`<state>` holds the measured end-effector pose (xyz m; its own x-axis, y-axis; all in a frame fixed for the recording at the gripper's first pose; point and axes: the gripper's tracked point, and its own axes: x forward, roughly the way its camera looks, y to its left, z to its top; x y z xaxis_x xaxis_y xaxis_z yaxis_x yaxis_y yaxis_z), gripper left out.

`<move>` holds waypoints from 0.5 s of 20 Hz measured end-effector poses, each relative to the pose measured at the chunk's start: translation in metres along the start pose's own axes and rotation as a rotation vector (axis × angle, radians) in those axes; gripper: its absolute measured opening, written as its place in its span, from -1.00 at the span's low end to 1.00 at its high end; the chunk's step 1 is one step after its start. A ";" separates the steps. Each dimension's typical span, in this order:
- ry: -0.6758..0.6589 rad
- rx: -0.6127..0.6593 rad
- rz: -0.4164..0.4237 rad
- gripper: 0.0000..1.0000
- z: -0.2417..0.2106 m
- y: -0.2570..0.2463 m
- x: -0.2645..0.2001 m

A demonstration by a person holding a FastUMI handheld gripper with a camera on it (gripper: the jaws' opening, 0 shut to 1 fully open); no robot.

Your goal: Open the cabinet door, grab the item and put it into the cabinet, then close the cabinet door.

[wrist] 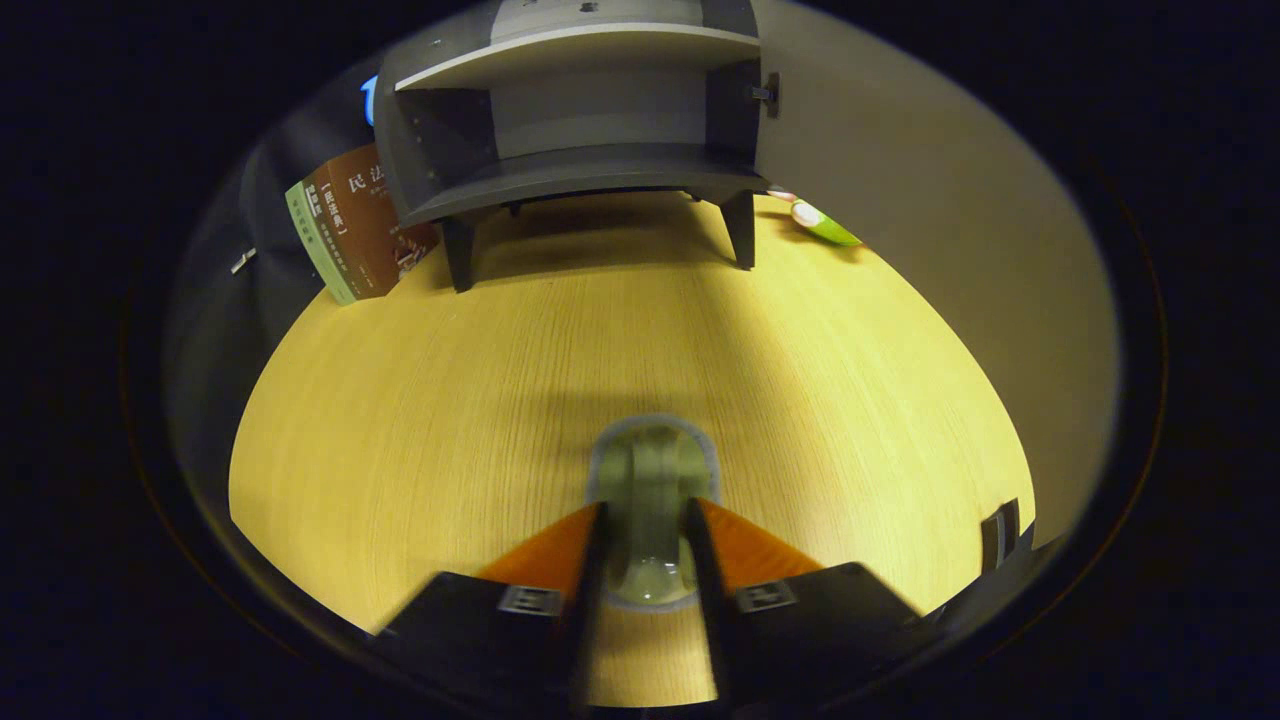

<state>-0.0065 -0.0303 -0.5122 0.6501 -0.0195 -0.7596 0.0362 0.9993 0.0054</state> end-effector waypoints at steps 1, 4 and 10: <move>0.018 0.001 -0.006 -0.27 -0.002 -0.001 0.006; 0.007 -0.022 -0.002 -0.66 0.002 -0.001 0.003; -0.050 -0.006 0.019 -0.66 0.030 0.000 -0.023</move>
<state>0.0018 -0.0308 -0.4752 0.6877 -0.0014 -0.7260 0.0191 0.9997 0.0162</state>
